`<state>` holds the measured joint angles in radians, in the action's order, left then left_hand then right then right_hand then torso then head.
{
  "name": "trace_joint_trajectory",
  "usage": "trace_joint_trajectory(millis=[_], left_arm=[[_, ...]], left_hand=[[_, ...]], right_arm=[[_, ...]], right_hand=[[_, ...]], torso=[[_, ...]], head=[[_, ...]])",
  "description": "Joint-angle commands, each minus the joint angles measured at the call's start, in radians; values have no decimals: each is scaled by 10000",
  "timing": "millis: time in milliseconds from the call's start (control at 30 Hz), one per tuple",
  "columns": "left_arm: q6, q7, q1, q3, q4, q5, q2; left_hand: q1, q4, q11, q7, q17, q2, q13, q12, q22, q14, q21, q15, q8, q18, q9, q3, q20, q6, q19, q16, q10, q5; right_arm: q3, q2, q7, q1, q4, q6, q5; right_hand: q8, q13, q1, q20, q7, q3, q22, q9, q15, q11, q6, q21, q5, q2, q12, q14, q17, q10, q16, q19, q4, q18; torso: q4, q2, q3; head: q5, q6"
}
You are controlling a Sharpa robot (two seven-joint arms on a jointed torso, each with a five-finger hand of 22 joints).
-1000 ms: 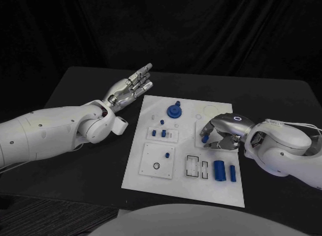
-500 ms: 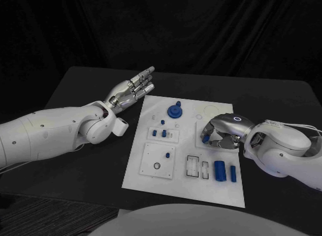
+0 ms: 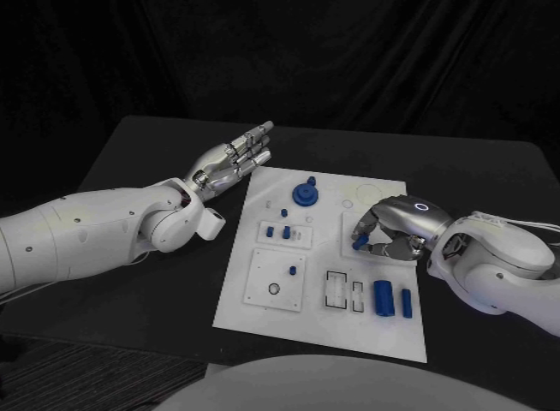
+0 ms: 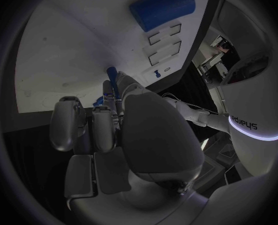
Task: Assemble the parts on the task board
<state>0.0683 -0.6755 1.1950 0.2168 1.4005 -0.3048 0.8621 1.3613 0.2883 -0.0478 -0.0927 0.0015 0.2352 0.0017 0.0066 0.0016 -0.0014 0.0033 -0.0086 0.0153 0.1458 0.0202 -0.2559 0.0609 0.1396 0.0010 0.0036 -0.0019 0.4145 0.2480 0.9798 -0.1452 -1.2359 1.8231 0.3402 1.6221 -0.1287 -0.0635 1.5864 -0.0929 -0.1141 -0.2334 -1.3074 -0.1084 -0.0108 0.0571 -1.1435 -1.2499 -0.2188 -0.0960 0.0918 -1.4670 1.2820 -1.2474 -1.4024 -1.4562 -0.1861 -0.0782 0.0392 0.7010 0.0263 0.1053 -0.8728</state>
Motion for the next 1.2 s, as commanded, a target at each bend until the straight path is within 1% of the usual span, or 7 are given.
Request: trace_joint_trajectory(millis=[33, 300, 500, 600, 733, 800, 1200], left_arm=[[-183, -404, -20, -9, 6, -16, -12], [-226, -346, -25, -9, 0, -16, -34], [-308, -317, -27, -9, -9, -16, -60], [-326, -309, -28, -9, -6, -16, -70], [-325, -290, -29, -10, 6, -16, -85], [-325, -282, -29, -10, 1, -16, -92], [-372, -261, -29, -10, -89, -16, -191]], left_hand=[[115, -11, 55, 61, -15, 2, -17, -66, -16, 14, -33, 88, 59, -59, 12, 50, 84, 8, -10, -36, 19, 36], [170, -24, 46, 94, -15, 24, -17, -66, -16, 14, -33, 162, 58, -62, 11, 80, 169, 5, -10, -36, 19, 84], [238, -41, 52, 112, -15, 58, -17, -66, -16, 14, -33, 187, 54, -38, 8, 121, 226, -13, -10, -36, 19, 148], [254, -45, 54, 116, -15, 68, -17, -66, -16, 14, -33, 191, 52, -33, 7, 132, 235, -22, -10, -36, 19, 164], [270, -49, 58, 119, -15, 79, -17, -66, -16, 14, -33, 193, 53, -27, 8, 143, 243, -18, -10, -36, 19, 181], [270, -49, 58, 119, -15, 79, -17, -66, -16, 14, -33, 193, 53, -27, 8, 143, 243, -18, -10, -36, 19, 181], [347, -64, 131, 163, -15, 112, -17, -66, -16, 14, -33, 111, 50, 20, 5, 187, 212, -41, -10, -36, 19, 240]], right_arm=[[-11, 123, -125, -146, 266, 549, 71], [-13, 190, -162, -685, 1057, 530, 71], [-12, -619, -97, -765, 1242, -67, 73], [-11, -1067, -111, -701, 1101, -419, 216], [-12, -1722, -138, -516, 815, -834, 721], [-12, -2085, -129, -392, 625, -975, 939], [-16, -3445, -91, 84, -175, -1123, 1643]], right_hand=[[-29, -4, -60, 51, 7, -46, -1756, 1, -77, 1, -83, -40, 29, -25, -34, -363, 15, -42, -50, -4, -36, 114], [-24, -1, -67, 53, 10, -52, -1763, -1, -78, 1, -86, -66, 35, -28, -54, -369, 34, -34, -60, -14, -41, 120], [20, -3, 10, 73, 9, -131, -1836, -7, -95, -15, -85, -328, -43, -73, -115, -433, 204, -84, -163, -120, 23, 173], [36, -2, 37, 79, 4, -164, -1846, -9, -100, -14, -88, -367, -69, -85, -141, -431, 150, -98, -136, -139, 48, 181], [45, -3, 14, 81, -1, -166, -1858, -11, -97, -10, -93, -411, -53, -101, -154, -430, 119, -111, -120, -157, 42, 190], [46, -5, 10, 83, 2, -173, -1858, -14, -99, -14, -103, -410, -49, -103, -156, -431, 105, -129, -113, -159, 43, 189], [67, -14, -13, 116, 31, -232, -1804, -38, -138, -60, -181, -244, -125, -165, -179, -429, -79, -285, -22, -128, 88, 146]], torso=[[19, 4, 15], [4, 22, 9], [2, 70, -23], [3, 48, -12], [70, 37, -2], [55, 41, -1], [44, 21, 4]], head=[[15, 2], [-2, 2], [-36, 2], [20, 2], [-31, 2], [-22, 2], [54, 2]])
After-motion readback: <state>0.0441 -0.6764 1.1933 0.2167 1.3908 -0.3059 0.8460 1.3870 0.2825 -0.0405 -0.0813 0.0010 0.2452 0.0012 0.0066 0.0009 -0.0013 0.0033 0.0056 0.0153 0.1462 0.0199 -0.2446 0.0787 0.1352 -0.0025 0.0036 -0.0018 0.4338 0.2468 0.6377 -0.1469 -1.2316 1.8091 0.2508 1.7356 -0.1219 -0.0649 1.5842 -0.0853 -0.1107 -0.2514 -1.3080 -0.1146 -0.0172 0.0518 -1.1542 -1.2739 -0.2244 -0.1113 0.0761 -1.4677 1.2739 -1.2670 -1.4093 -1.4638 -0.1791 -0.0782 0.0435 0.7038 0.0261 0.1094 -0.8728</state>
